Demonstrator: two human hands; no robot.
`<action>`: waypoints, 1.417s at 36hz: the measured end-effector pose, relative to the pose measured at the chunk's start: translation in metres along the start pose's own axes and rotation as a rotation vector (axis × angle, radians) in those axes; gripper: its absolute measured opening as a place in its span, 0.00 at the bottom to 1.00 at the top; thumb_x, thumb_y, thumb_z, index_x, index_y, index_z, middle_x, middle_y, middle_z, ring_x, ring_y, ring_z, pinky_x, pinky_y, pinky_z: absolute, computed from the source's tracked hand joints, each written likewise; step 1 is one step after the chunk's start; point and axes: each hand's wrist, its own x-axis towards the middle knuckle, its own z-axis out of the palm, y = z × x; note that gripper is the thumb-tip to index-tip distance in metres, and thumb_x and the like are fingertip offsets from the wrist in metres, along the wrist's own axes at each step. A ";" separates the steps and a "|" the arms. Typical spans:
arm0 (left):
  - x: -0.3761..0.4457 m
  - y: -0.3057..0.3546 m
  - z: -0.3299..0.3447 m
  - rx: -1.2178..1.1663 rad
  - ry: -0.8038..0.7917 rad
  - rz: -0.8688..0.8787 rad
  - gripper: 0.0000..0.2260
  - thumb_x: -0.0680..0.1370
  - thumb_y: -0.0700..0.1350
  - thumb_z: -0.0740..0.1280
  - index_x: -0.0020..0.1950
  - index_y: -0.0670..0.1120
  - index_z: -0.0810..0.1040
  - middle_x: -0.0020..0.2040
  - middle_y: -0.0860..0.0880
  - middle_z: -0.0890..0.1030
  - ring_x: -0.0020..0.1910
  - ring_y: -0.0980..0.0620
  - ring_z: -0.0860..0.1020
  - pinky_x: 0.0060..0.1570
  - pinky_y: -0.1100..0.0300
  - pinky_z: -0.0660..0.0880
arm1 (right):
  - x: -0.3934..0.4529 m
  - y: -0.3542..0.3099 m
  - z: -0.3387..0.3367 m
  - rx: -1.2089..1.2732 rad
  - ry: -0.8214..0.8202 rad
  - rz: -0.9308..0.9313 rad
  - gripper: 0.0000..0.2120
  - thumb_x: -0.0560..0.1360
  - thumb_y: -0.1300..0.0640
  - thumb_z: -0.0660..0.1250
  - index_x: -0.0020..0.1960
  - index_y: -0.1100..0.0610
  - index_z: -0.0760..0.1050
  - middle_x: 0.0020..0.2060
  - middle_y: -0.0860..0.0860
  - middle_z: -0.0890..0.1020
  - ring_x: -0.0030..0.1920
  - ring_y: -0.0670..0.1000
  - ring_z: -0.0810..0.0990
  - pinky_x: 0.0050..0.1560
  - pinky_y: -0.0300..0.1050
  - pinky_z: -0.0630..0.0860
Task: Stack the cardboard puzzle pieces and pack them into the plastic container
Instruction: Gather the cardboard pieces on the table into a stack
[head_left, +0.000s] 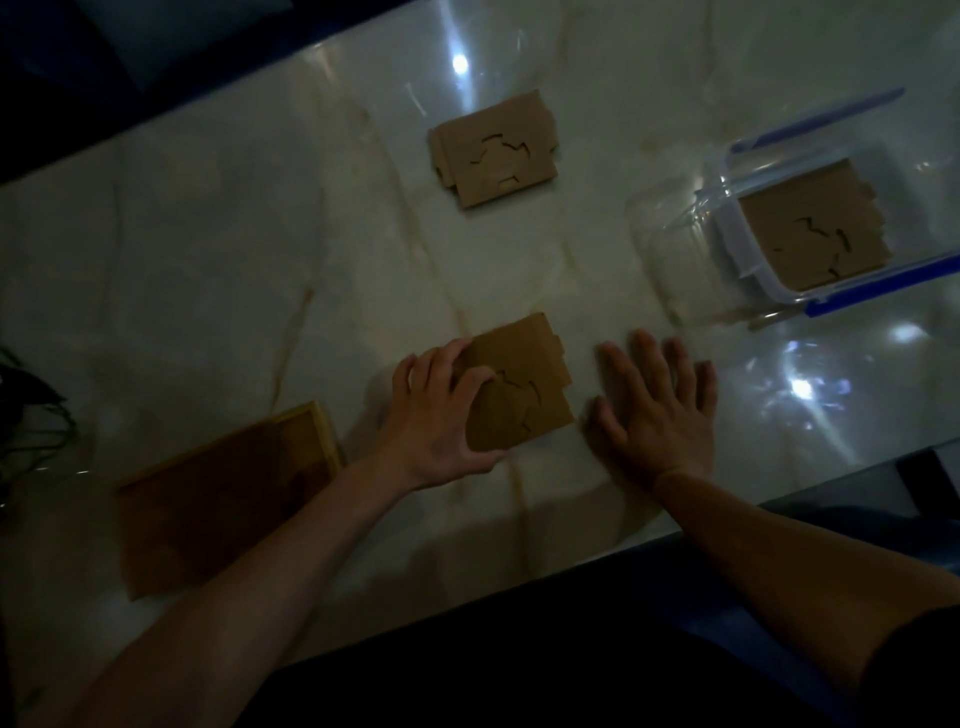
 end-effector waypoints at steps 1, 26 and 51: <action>0.000 0.000 0.000 0.002 -0.012 -0.002 0.39 0.61 0.72 0.64 0.66 0.55 0.64 0.74 0.42 0.61 0.69 0.39 0.62 0.68 0.38 0.60 | 0.000 0.000 0.001 -0.007 0.003 0.001 0.33 0.76 0.32 0.46 0.77 0.35 0.38 0.80 0.45 0.45 0.79 0.54 0.41 0.74 0.54 0.34; 0.011 -0.004 0.009 -0.013 -0.064 -0.010 0.39 0.61 0.69 0.66 0.69 0.56 0.64 0.76 0.44 0.58 0.73 0.40 0.58 0.71 0.39 0.54 | 0.001 0.003 0.008 -0.043 0.038 0.015 0.33 0.75 0.33 0.49 0.78 0.36 0.44 0.79 0.46 0.50 0.78 0.55 0.47 0.74 0.55 0.37; 0.127 -0.051 -0.037 -0.206 -0.050 -0.141 0.15 0.76 0.54 0.65 0.58 0.48 0.77 0.49 0.49 0.79 0.47 0.47 0.77 0.50 0.52 0.72 | 0.001 -0.004 -0.002 -0.022 -0.052 0.042 0.33 0.76 0.32 0.47 0.77 0.34 0.38 0.79 0.44 0.43 0.79 0.55 0.40 0.75 0.58 0.35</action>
